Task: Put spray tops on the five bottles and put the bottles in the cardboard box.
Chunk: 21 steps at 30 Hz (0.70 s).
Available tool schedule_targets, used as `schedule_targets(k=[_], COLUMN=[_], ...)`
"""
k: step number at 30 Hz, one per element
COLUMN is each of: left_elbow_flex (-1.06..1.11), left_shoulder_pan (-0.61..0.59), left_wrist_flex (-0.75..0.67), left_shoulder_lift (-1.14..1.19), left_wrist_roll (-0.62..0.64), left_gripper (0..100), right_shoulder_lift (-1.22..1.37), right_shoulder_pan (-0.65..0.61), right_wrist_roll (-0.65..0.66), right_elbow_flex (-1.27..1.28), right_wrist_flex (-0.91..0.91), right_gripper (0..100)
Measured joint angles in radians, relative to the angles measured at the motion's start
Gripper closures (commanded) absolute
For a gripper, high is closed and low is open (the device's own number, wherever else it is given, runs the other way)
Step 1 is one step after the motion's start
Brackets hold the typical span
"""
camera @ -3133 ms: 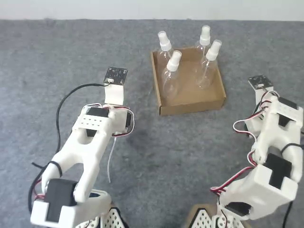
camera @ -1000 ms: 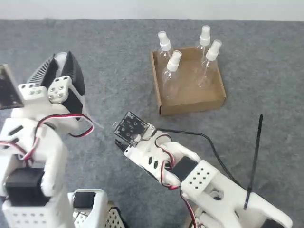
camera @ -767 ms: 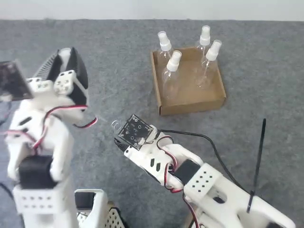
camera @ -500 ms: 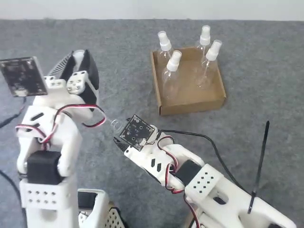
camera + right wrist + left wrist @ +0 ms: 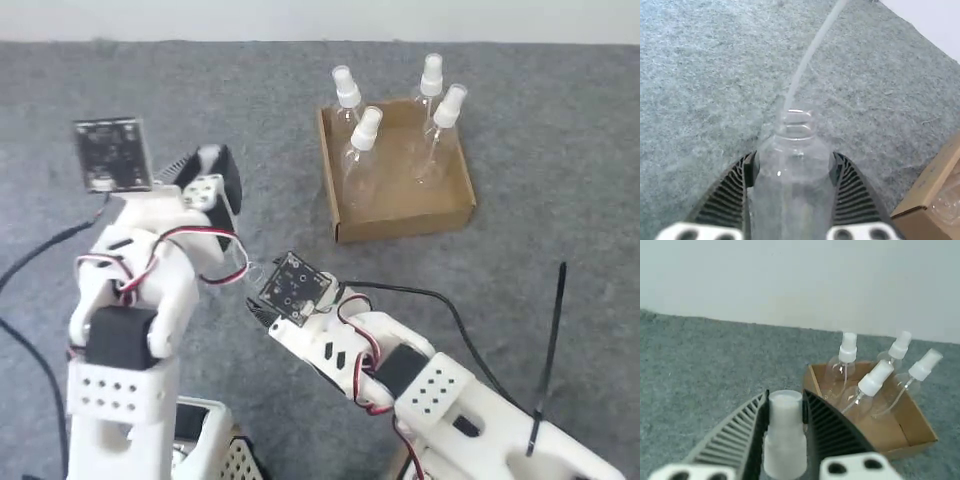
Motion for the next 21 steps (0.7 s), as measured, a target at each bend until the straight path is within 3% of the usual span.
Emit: schedule_targets(k=[11,17,21], left_elbow_flex=[0.129,0.137,0.135], left_shoulder_pan=[0.121,0.132,0.135], left_wrist_flex=[0.006,0.006,0.005], left_shoulder_lift=[-0.121,-0.127,-0.14], left_wrist_roll=[-0.009,-0.026,-0.025], left_gripper=[99,99,99], right_shoulder_lift=[-0.176,-0.19,-0.187], right_shoulder_pan=[0.005,0.043,0.061], right_wrist_roll=[-0.011,-0.126,-0.203], right_elbow_flex=[0.066,0.157,0.161], right_wrist_flex=[-0.031,-0.249,-0.293], right_gripper=[99.3,99.3,99.3])
